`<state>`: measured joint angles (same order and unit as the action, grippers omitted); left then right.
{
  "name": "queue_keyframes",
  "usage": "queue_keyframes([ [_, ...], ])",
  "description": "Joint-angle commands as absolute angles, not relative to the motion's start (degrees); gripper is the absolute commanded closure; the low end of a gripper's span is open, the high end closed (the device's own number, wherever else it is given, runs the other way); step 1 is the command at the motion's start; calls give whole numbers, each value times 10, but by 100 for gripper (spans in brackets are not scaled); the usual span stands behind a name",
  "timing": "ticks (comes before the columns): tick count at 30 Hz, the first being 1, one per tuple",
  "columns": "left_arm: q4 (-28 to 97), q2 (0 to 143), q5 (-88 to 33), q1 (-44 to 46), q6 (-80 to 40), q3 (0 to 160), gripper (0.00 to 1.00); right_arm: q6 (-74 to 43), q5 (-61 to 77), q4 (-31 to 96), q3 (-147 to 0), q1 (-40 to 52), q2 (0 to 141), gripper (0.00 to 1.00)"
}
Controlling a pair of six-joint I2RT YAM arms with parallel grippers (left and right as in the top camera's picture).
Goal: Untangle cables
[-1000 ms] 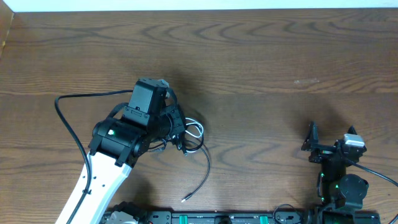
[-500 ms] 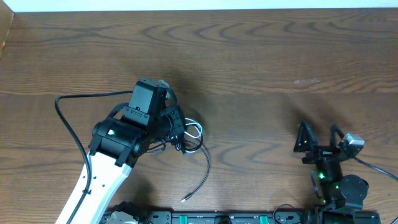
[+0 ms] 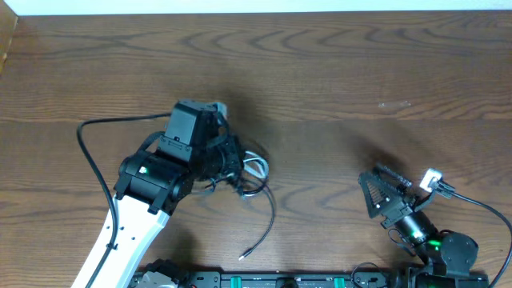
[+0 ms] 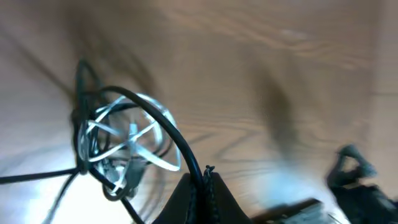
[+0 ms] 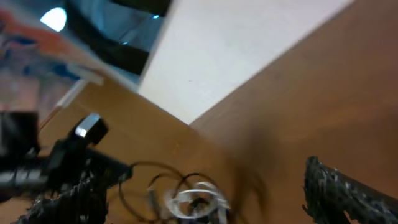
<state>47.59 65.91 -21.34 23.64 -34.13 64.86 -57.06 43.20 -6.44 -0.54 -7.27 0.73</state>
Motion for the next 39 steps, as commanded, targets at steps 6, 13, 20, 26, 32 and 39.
queue_keyframes([
  [6,280,644,-443,236,-315,642,92,-464,440,13,-99,-71,51,1],
  [13,174,644,-542,236,-316,642,92,-337,472,172,-223,-71,154,1],
  [20,135,643,-609,236,-397,642,92,-379,535,105,-236,-71,202,15],
  [26,-4,643,-667,236,-469,642,92,-467,550,114,-236,-70,226,7],
  [32,-38,643,-667,236,-469,642,92,-494,561,148,-236,-57,230,7],
  [39,-38,643,-661,274,-470,642,92,-548,505,152,-235,-22,230,10],
])
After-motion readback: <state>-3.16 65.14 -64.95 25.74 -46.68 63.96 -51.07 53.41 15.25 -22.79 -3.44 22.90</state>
